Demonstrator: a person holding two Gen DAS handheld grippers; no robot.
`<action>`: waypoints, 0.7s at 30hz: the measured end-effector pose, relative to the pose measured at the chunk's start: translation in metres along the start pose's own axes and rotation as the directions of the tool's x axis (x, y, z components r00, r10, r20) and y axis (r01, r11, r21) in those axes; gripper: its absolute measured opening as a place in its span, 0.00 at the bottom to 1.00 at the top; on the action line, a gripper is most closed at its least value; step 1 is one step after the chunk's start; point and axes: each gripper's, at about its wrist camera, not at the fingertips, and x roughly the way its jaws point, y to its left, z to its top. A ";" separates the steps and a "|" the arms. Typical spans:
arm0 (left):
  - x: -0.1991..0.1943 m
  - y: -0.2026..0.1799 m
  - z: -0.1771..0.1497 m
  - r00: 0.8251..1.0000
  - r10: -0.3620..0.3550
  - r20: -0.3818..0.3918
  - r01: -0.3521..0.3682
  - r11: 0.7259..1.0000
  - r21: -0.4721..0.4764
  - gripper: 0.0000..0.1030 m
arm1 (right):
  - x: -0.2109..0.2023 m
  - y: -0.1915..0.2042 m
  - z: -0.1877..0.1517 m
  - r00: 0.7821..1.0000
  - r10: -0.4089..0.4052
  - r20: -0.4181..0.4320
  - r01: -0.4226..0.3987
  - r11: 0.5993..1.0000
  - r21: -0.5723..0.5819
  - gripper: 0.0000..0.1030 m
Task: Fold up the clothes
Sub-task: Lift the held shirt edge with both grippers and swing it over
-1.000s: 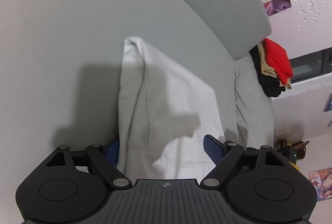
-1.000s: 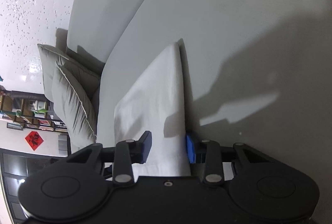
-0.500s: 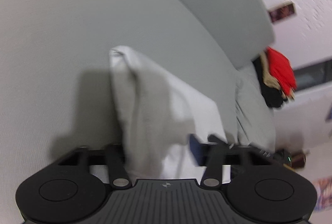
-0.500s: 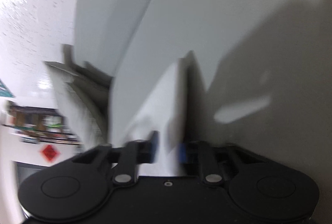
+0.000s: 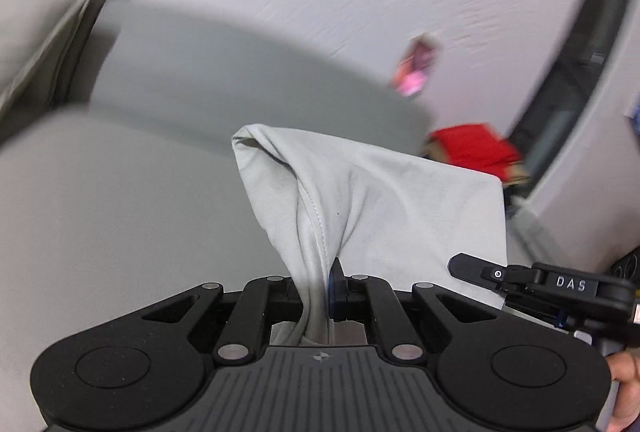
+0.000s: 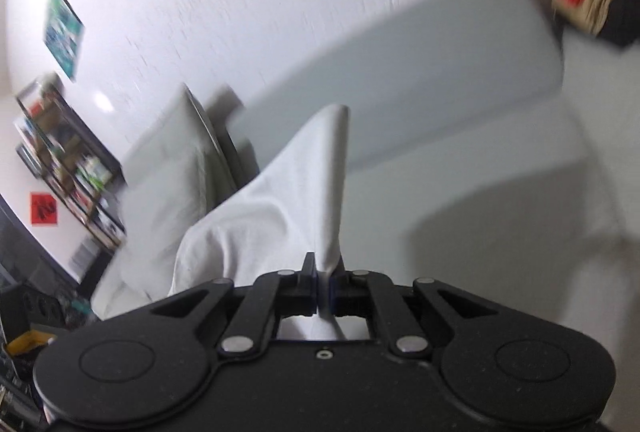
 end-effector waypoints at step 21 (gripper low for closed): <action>0.033 -0.249 -0.041 0.880 -0.464 -0.105 0.475 0.866 0.153 0.06 | -0.320 -0.070 0.017 0.873 -0.270 0.406 0.227 0.962 0.152 0.05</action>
